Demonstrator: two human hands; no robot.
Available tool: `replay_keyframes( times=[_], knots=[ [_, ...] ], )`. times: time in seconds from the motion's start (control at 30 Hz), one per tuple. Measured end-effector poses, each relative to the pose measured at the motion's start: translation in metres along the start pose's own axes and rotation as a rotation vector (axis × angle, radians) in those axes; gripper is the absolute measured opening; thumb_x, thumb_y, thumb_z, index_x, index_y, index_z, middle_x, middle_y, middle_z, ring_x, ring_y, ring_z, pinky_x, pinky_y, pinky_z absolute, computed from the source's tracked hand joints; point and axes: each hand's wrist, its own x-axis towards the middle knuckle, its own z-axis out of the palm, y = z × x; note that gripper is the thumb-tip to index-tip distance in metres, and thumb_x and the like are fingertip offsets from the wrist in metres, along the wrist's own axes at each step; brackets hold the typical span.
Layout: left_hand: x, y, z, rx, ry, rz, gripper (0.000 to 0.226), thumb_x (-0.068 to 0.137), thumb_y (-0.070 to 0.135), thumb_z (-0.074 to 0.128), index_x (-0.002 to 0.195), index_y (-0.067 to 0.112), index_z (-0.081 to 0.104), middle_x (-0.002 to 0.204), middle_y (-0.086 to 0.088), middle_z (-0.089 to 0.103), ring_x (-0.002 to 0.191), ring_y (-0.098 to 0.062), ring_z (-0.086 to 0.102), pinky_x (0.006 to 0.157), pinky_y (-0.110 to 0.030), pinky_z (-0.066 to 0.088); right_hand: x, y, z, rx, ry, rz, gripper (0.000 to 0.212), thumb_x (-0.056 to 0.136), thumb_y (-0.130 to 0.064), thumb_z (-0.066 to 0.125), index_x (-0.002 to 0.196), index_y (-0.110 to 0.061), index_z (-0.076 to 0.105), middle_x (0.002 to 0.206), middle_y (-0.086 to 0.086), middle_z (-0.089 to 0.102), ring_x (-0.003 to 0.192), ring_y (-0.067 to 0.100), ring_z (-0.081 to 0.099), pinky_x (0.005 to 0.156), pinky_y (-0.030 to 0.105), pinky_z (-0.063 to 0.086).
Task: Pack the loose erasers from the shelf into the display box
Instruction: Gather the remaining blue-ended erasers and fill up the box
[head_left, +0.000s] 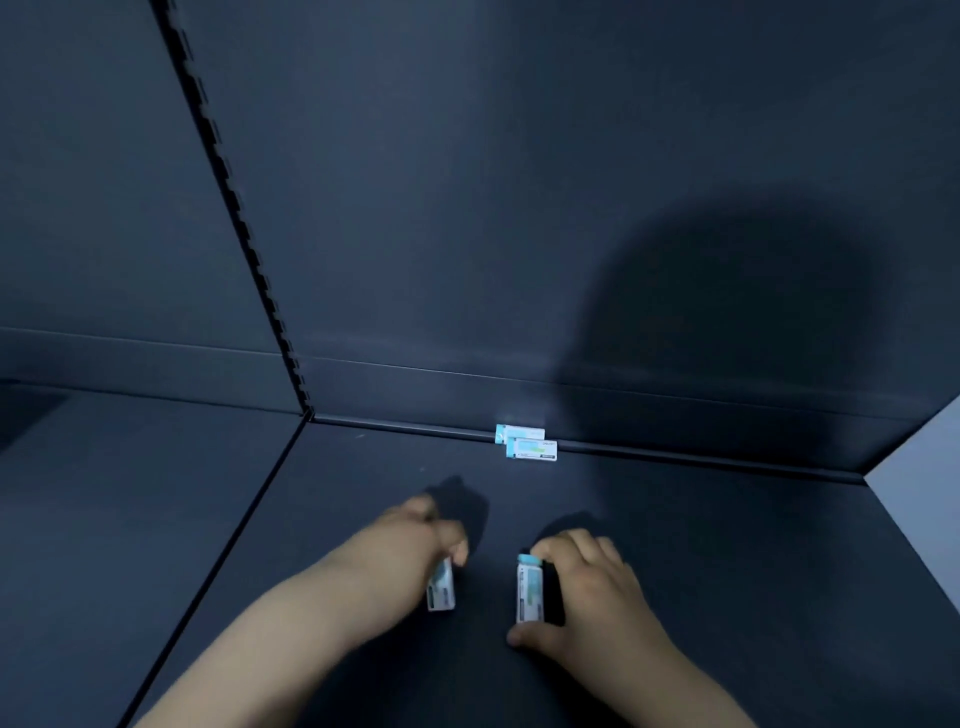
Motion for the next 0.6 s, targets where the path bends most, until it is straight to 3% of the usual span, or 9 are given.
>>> replay_keyframes(
  times=[0.07,0.13,0.23,0.4,0.47,0.53,0.6],
  knots=[
    [0.0,0.008,0.006,-0.028,0.039,0.091,0.017,0.088,0.018,0.045,0.093,0.021,0.062,0.115,-0.003,0.051,0.094,-0.016,0.05,0.079,-0.021,0.035,0.0,0.0,0.0,0.012,-0.008,-0.002,0.065,0.062,-0.061,0.067,0.116,-0.039,0.04,0.114,-0.018,0.037,0.11,0.008,0.032,0.093,0.024,0.03],
    [-0.008,0.008,0.008,-0.121,0.115,0.163,0.023,0.09,0.003,0.048,0.095,0.02,0.063,0.105,0.007,0.05,0.093,-0.013,0.052,0.081,-0.018,0.039,0.0,0.001,0.001,0.034,-0.008,-0.005,0.065,0.062,-0.06,0.067,0.117,-0.038,0.039,0.113,-0.018,0.035,0.11,0.008,0.032,0.093,0.023,0.029],
    [-0.023,-0.002,0.004,-0.191,0.194,0.232,0.022,0.091,0.002,0.049,0.089,0.02,0.062,0.097,0.012,0.049,0.09,-0.003,0.051,0.082,-0.012,0.038,0.0,0.003,0.002,0.065,-0.004,-0.012,0.065,0.062,-0.06,0.067,0.117,-0.037,0.039,0.111,-0.019,0.033,0.109,0.008,0.032,0.093,0.022,0.029],
    [-0.038,-0.013,0.0,-0.258,0.216,0.077,0.034,0.084,-0.014,0.042,0.089,0.015,0.058,0.099,0.003,0.059,0.104,-0.012,0.056,0.095,-0.023,0.04,0.001,0.005,0.003,0.056,-0.019,-0.034,0.064,0.064,-0.061,0.065,0.117,-0.038,0.037,0.116,-0.017,0.034,0.111,0.009,0.032,0.095,0.025,0.03],
    [-0.038,-0.009,0.007,-0.175,0.218,0.03,0.044,0.076,-0.019,0.038,0.1,0.011,0.059,0.113,0.002,0.056,0.117,-0.015,0.05,0.102,-0.016,0.032,0.0,0.006,0.004,0.057,-0.009,-0.038,0.063,0.064,-0.062,0.065,0.116,-0.038,0.037,0.116,-0.017,0.035,0.111,0.009,0.032,0.094,0.025,0.03],
    [-0.037,-0.001,0.017,-0.062,0.239,-0.081,0.047,0.084,-0.005,0.045,0.125,0.017,0.049,0.132,0.006,0.043,0.127,-0.01,0.037,0.105,-0.011,0.022,0.0,0.007,0.004,0.057,-0.005,-0.043,0.063,0.063,-0.062,0.064,0.115,-0.039,0.037,0.115,-0.017,0.035,0.112,0.009,0.032,0.093,0.024,0.031],
    [-0.034,0.008,0.025,0.068,0.19,-0.266,0.057,0.092,0.034,0.05,0.143,0.022,0.027,0.143,0.005,0.028,0.131,-0.014,0.026,0.108,-0.017,0.02,0.001,0.007,0.005,0.055,-0.008,-0.05,0.063,0.063,-0.063,0.064,0.115,-0.039,0.036,0.116,-0.017,0.034,0.112,0.009,0.032,0.091,0.025,0.031]
  ],
)
